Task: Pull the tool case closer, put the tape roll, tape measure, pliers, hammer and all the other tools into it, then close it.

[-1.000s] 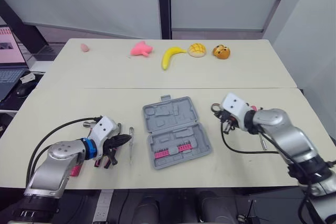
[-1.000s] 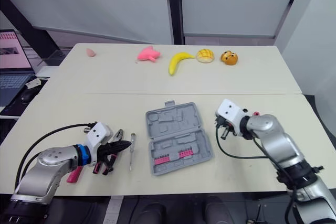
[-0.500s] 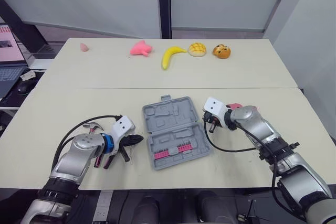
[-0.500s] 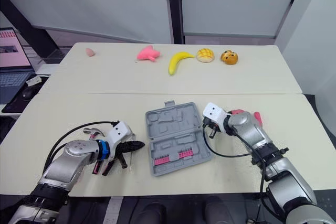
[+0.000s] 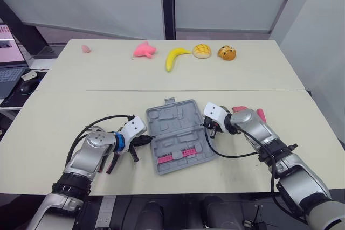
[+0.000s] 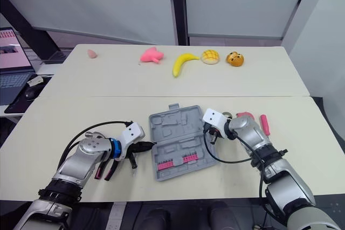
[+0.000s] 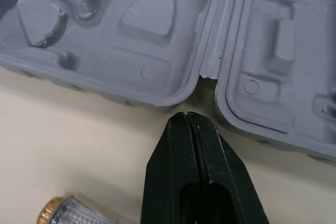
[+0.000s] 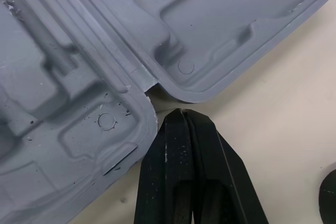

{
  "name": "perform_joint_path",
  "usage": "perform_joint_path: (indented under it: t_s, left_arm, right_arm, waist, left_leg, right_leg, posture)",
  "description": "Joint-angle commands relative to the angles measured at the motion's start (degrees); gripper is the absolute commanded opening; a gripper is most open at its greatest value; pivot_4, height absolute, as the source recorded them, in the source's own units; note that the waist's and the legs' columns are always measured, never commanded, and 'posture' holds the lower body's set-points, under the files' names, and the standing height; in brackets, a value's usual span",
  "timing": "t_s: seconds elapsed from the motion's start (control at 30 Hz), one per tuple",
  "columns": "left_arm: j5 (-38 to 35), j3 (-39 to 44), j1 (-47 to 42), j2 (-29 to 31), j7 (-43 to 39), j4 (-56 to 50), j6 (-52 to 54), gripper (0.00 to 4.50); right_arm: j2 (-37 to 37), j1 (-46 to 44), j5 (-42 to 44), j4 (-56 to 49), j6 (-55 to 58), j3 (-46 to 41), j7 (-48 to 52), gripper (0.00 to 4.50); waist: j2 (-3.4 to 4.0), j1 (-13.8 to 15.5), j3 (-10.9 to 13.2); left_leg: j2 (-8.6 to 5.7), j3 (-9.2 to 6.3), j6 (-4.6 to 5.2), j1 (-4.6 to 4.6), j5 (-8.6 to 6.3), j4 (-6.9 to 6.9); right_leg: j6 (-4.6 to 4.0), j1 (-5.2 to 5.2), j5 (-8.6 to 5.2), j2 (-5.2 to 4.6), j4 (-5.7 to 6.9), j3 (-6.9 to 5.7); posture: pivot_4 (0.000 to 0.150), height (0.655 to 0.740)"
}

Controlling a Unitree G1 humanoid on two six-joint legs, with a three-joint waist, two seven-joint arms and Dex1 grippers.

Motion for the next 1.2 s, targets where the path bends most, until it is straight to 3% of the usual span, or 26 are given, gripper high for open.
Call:
perform_joint_path:
  t_s: [0.03,0.8,1.2]
  left_arm:
    - [0.9,-0.6,-1.0,-0.4,-0.5,1.1,-1.4,0.00]
    - [2.6,-5.6,-3.0,-1.7,-8.7,-2.2,-1.7,0.00]
    - [2.1,-5.3,1.9,2.6,-11.5,-7.0,-0.3,0.00]
  right_arm:
    - [0.0,1.2,0.4,-2.9,0.2,-0.2,1.8,0.02]
    - [-7.1,19.3,3.8,-34.8,19.3,-3.0,3.2,0.02]
    - [-8.6,22.7,5.0,-40.7,22.8,-0.6,3.0,0.02]
  waist:
    - [0.00,0.0,0.0]
    - [0.00,0.3,0.0]
    - [0.00,-0.1,0.0]
  left_leg:
    - [0.00,-0.01,0.00,0.00,0.00,0.00]
    - [-0.04,-0.10,0.00,-0.07,0.00,0.00]
    - [-0.03,-0.09,0.00,-0.05,0.00,-0.02]
  right_leg:
    - [0.00,0.00,0.00,0.00,0.00,-0.01]
    - [0.02,0.01,-0.01,-0.01,-0.05,-0.07]
    - [0.04,0.02,-0.03,0.00,-0.07,-0.04]
  posture:
    - [0.150,0.7255]
    - [0.150,0.7255]
    - [0.150,0.7255]
